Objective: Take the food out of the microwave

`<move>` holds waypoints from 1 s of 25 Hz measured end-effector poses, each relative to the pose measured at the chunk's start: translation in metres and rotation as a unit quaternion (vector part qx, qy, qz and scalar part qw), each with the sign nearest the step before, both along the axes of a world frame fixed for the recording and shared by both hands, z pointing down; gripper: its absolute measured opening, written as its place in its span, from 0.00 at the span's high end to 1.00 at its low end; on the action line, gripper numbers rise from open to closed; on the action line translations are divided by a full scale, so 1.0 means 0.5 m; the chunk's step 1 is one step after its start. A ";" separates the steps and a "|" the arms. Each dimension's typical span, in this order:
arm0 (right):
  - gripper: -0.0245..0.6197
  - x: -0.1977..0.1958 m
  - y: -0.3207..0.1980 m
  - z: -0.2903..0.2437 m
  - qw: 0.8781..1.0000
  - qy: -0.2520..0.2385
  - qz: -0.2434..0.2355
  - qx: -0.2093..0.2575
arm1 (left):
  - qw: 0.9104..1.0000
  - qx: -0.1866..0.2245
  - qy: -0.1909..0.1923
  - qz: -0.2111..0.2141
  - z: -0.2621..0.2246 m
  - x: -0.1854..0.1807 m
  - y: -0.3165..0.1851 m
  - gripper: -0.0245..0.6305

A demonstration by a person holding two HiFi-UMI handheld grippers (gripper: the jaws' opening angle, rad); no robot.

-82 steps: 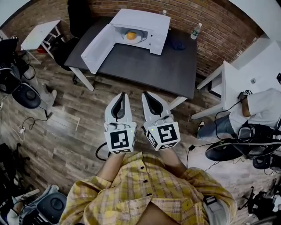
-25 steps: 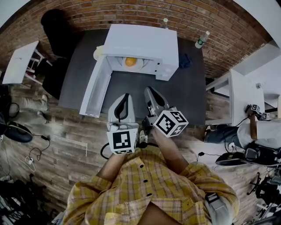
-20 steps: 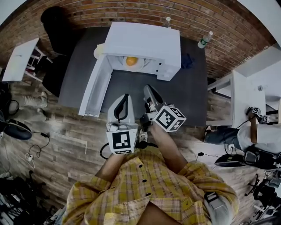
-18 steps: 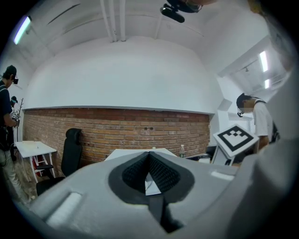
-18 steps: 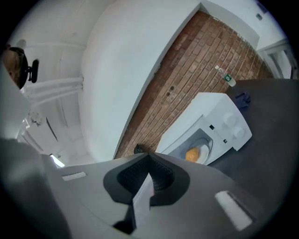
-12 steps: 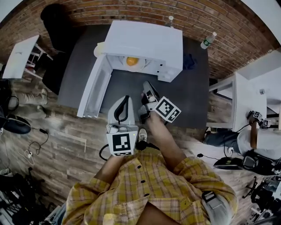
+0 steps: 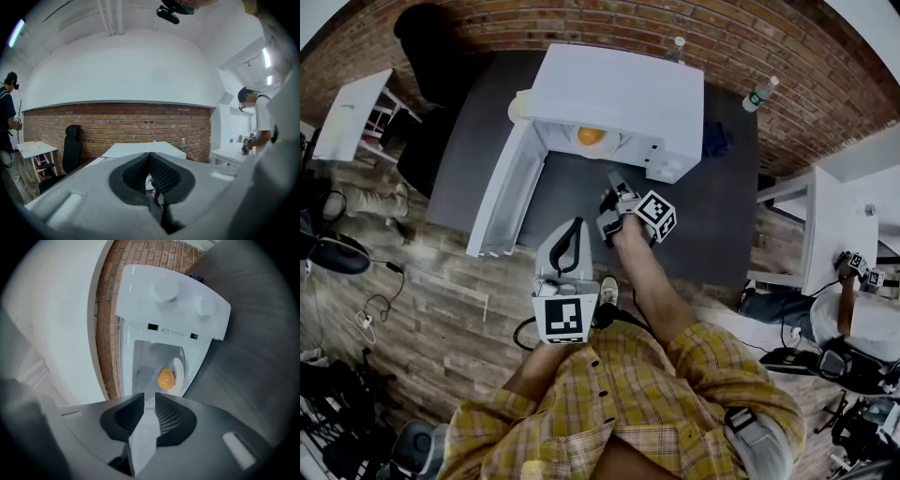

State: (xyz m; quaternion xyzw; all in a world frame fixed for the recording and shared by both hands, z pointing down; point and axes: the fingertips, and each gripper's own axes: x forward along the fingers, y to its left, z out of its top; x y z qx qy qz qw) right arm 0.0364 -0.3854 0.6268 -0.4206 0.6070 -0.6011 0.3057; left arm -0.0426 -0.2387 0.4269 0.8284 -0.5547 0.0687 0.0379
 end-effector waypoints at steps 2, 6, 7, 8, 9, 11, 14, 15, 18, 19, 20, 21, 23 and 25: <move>0.85 -0.005 -0.016 0.028 1.000 -0.021 0.006 -0.015 | 1.000 0.005 0.008 -0.001 -0.002 0.000 -0.005 0.96; 0.81 -0.014 -0.041 0.066 0.998 -0.052 0.012 -0.037 | 1.000 0.021 -0.008 -0.006 -0.008 -0.001 -0.011 0.96; 0.80 -0.014 -0.048 0.074 0.997 -0.058 0.015 -0.041 | 1.000 0.024 -0.008 -0.007 -0.008 0.000 -0.013 0.96; 0.80 -0.013 -0.057 0.083 0.997 -0.063 0.018 -0.045 | 1.000 0.024 -0.007 -0.009 -0.007 0.000 -0.015 0.96; 0.80 -0.011 -0.065 0.092 0.996 -0.066 0.022 -0.048 | 1.000 0.023 -0.006 -0.010 -0.004 0.000 -0.017 0.96; 0.80 -0.010 -0.081 0.110 0.996 -0.070 0.026 -0.057 | 1.000 0.017 0.000 -0.015 0.004 -0.003 -0.022 0.96; 0.79 -0.013 -0.102 0.133 0.994 -0.076 0.030 -0.074 | 1.000 0.000 0.014 -0.020 0.019 -0.007 -0.029 0.96; 0.78 -0.014 -0.108 0.140 0.993 -0.077 0.032 -0.078 | 1.000 -0.004 0.019 -0.020 0.023 -0.007 -0.032 0.96; 0.76 -0.013 -0.125 0.161 0.993 -0.072 0.032 -0.093 | 1.000 -0.006 0.024 -0.020 0.031 -0.004 -0.040 0.96; 0.76 -0.013 -0.129 0.169 0.992 -0.068 0.032 -0.098 | 0.999 -0.007 0.025 -0.020 0.033 -0.004 -0.042 0.96; 0.75 -0.012 -0.134 0.178 0.992 -0.065 0.033 -0.102 | 0.999 -0.008 0.026 -0.020 0.035 -0.003 -0.044 0.96; 0.75 -0.011 -0.139 0.185 0.992 -0.064 0.034 -0.106 | 0.999 -0.009 0.026 -0.020 0.037 -0.003 -0.045 0.96; 0.76 -0.010 -0.151 0.195 0.991 -0.065 0.039 -0.112 | 0.999 -0.015 0.028 -0.019 0.044 -0.002 -0.047 0.96; 0.77 -0.014 -0.163 0.204 0.989 -0.066 0.046 -0.121 | 0.999 -0.023 0.031 -0.017 0.053 -0.003 -0.048 0.96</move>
